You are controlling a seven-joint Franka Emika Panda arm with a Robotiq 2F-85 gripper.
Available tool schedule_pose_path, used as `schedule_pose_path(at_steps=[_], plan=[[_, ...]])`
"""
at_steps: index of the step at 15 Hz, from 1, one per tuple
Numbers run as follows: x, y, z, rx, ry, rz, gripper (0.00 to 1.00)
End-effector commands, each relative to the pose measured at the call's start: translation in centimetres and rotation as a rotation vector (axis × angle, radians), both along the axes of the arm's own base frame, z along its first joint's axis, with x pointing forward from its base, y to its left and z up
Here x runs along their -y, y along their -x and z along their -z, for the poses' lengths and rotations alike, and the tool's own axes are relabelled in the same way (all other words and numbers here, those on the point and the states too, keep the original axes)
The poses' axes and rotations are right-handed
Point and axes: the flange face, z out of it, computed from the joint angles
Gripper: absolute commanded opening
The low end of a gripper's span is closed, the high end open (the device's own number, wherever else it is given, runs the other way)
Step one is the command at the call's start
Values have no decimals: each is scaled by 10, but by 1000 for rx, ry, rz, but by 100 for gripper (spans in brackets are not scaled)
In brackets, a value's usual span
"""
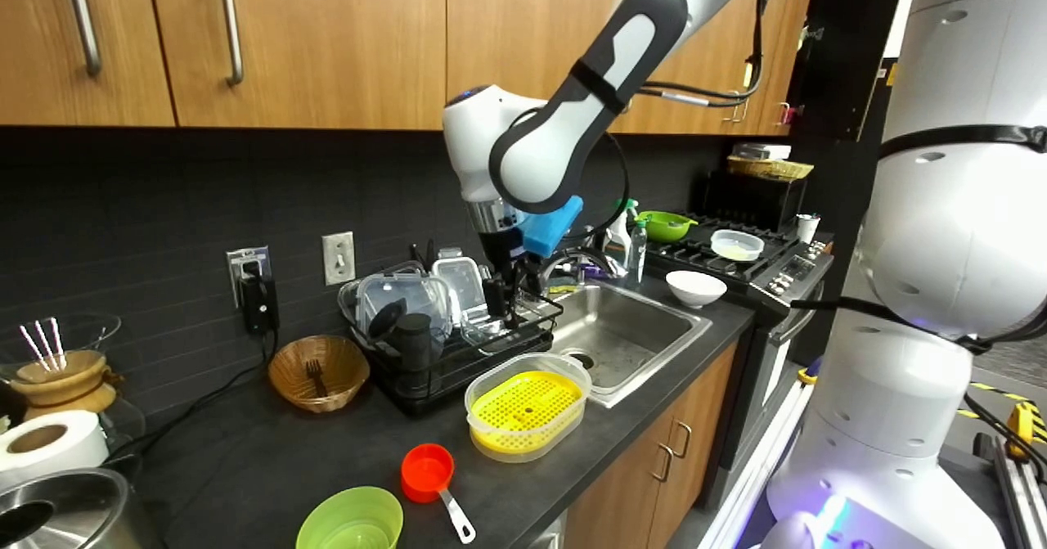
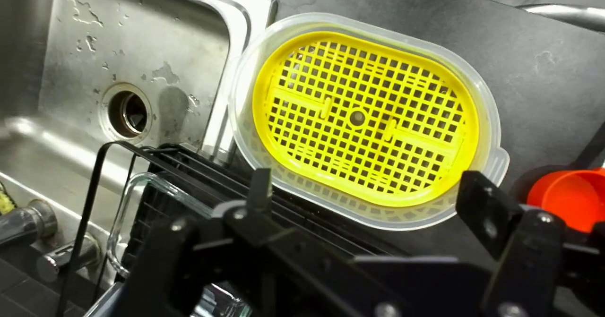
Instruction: Pick up the light green bowel far left and place it in the clear bowl with yellow inside it
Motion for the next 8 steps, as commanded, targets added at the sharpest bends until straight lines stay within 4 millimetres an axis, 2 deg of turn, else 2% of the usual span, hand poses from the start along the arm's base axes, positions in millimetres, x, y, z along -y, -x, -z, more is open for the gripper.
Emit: schedule_pose_path(at_steps=[1,5,8], plan=[[-15,-6,14,-21,37,-54,100],[-35,3,28,-49,70,-107,100],[-52,17,30,-93,58,-170,100]])
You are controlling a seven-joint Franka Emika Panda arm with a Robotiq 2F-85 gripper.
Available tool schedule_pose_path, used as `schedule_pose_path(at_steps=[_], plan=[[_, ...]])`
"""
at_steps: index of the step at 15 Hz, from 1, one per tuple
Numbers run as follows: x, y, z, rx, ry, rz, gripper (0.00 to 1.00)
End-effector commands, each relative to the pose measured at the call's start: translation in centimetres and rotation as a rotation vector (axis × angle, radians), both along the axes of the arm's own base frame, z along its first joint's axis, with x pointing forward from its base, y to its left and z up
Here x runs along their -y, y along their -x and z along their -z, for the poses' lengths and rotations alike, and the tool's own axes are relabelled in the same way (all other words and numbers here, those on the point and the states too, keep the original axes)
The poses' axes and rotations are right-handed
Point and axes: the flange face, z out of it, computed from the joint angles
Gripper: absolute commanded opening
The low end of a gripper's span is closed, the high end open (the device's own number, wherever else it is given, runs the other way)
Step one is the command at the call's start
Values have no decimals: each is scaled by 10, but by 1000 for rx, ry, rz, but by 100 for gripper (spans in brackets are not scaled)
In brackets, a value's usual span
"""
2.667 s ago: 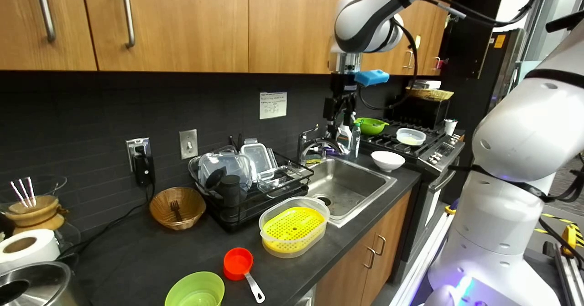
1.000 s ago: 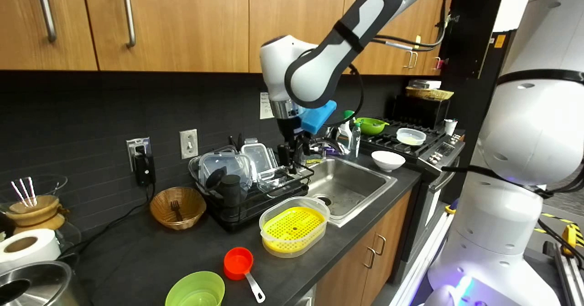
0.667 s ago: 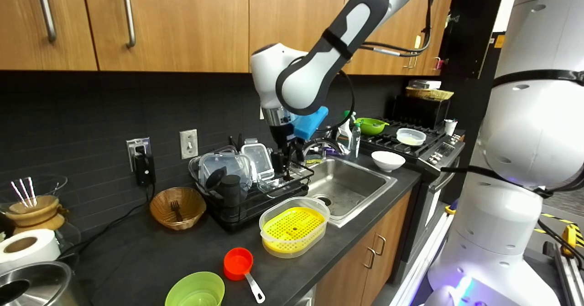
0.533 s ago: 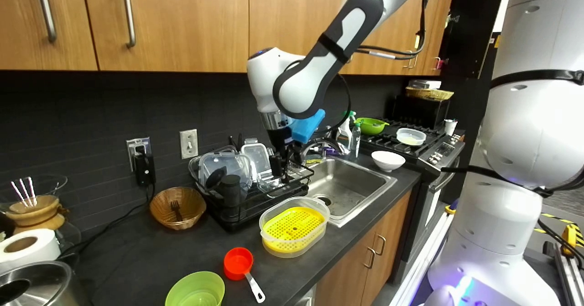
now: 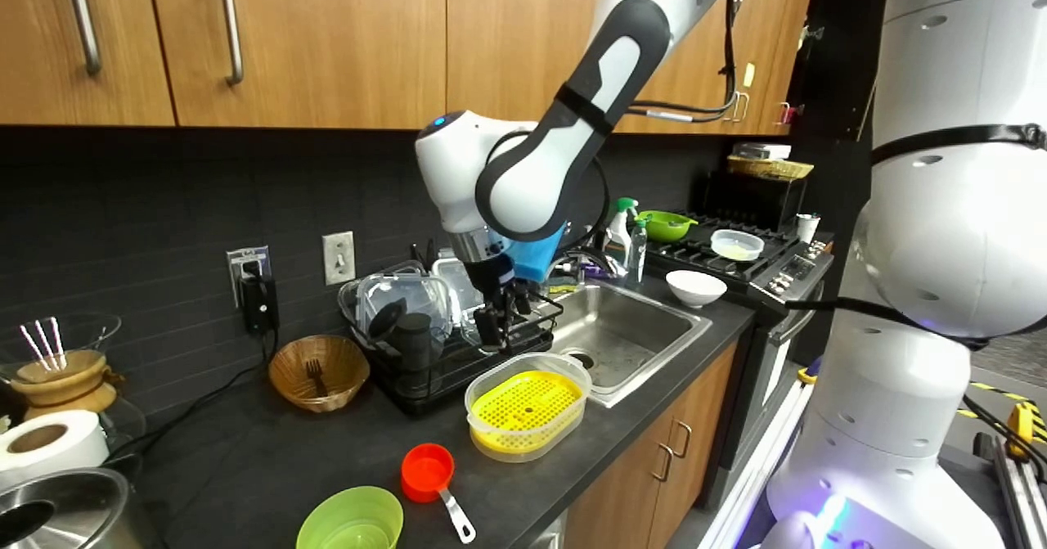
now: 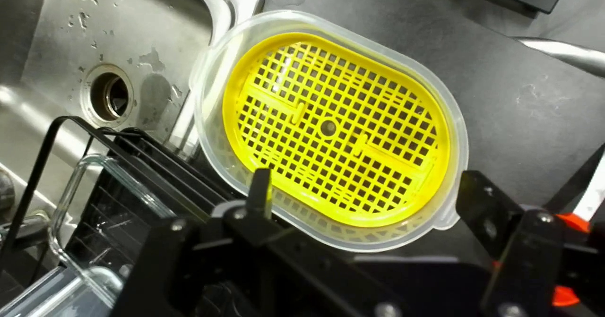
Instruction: Pick up the light green bowel far left and place it in the clear bowl with yellow inside it
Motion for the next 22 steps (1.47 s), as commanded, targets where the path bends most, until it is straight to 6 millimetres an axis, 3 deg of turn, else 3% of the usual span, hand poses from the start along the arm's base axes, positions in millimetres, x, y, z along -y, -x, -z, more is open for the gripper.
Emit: schedule_pose_path(at_steps=[1,6,15,22], plan=[[-19,12,-3,-51,0,-76,100],[-28,21,-9,-128,-82,-222,100],[27,-4,-16,-237,-103,-363,100],[33,-3,-12,-251,-90,-341,100]])
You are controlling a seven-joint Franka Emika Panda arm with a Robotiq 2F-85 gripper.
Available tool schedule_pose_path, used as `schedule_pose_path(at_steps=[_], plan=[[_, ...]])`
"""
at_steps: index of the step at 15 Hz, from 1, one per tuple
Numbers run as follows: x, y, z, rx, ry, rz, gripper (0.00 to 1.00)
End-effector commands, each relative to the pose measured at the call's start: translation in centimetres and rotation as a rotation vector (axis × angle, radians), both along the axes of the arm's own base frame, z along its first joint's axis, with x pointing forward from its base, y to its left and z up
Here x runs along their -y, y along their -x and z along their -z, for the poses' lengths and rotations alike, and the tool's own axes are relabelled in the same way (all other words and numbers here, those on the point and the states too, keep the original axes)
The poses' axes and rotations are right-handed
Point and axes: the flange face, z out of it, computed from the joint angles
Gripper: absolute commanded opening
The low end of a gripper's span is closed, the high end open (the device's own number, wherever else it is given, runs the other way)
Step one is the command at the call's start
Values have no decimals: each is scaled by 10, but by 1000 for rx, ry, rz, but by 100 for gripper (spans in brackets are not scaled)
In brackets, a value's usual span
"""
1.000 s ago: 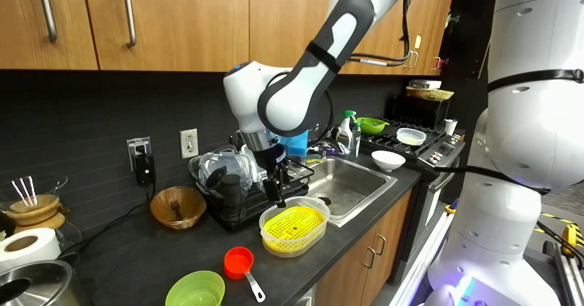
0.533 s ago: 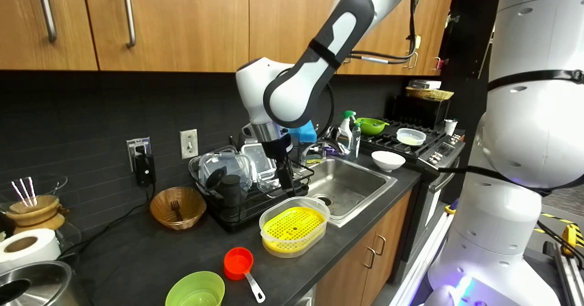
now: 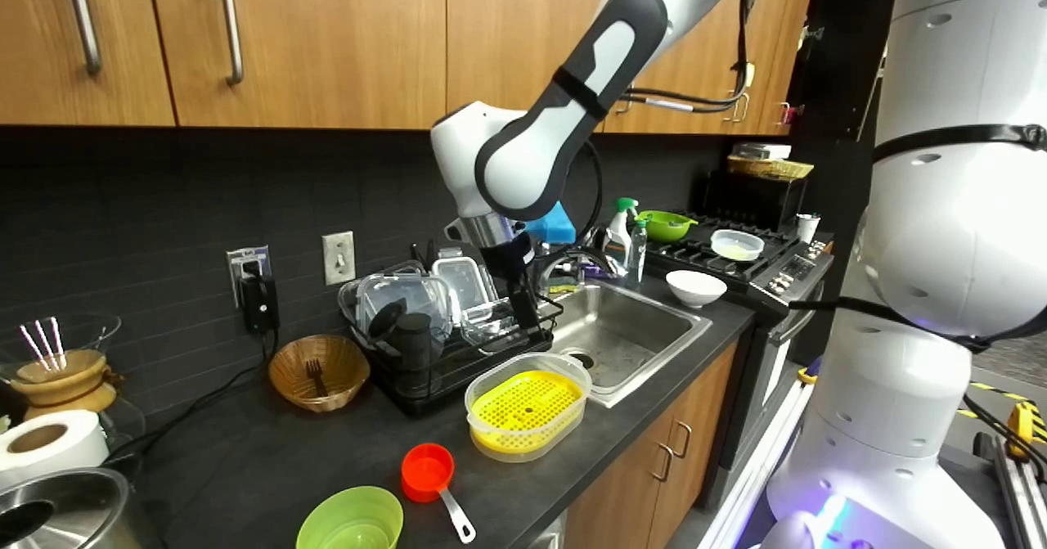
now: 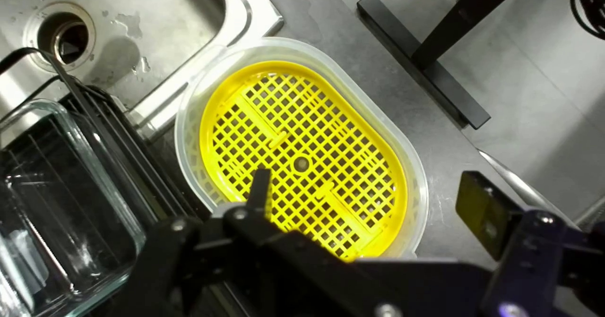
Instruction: Pick up the light green bowel far left and place it in the clear bowl with yellow inside it
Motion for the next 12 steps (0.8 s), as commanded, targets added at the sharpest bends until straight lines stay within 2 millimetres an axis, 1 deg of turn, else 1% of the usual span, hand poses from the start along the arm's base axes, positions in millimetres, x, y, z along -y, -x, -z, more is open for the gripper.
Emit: schedule_pose_path(at_steps=[1,5,7,8,12], plan=[[0,0,0,-1,0,0,100],[0,0,-1,-1,0,0,100],[1,-8,6,-16,-31,-40,100],[-3,-12,10,-25,-47,-71,100],[-26,-29,23,-19,-89,-197,100]])
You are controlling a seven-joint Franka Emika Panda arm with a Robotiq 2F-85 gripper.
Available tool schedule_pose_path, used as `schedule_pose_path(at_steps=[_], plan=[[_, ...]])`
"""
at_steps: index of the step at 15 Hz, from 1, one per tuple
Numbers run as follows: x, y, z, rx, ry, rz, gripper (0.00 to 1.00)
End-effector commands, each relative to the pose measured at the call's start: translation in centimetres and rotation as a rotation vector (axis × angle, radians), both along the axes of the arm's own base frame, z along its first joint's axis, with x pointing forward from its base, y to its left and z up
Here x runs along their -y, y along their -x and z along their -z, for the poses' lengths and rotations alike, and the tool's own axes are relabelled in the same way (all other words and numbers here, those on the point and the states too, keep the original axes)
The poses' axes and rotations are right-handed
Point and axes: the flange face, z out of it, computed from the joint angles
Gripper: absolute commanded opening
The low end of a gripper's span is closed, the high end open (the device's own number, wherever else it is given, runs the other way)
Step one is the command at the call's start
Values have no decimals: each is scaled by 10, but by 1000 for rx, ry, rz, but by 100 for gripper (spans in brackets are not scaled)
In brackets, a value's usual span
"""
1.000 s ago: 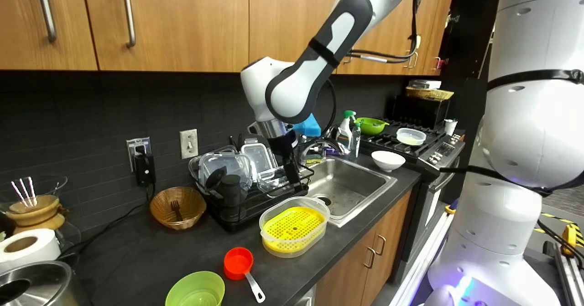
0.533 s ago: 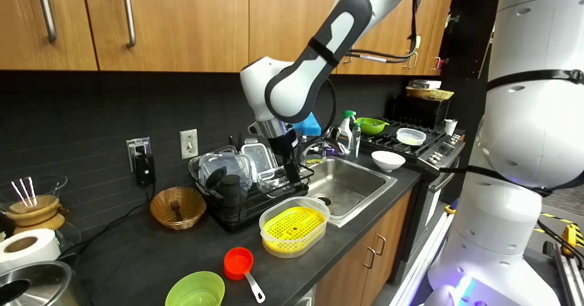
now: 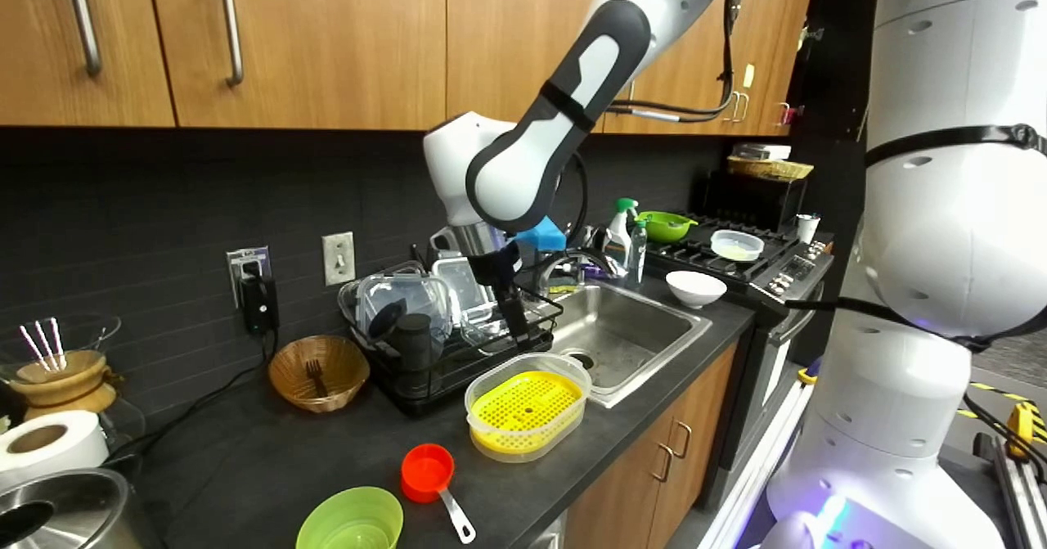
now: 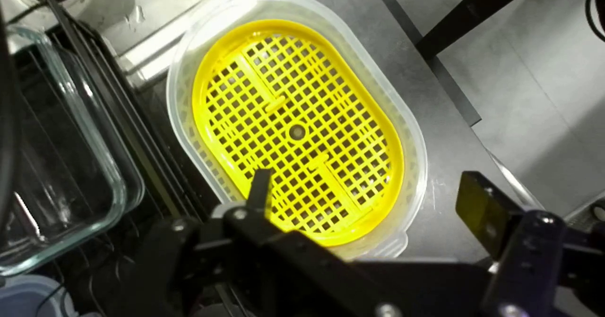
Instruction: Pick up the light green bowel far left and place it in the clear bowl with yellow inside it
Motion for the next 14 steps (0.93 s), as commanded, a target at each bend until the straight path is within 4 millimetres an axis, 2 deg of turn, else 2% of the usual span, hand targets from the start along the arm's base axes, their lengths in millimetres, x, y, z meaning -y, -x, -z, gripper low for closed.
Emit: schedule_pose_path(at_steps=[1,5,8,14], plan=[[-22,-20,13,-6,-48,-109,100],[-49,-28,29,-28,-79,-195,100],[-70,-27,43,-56,-101,-221,100],[-97,-28,64,-89,-113,-273,100]])
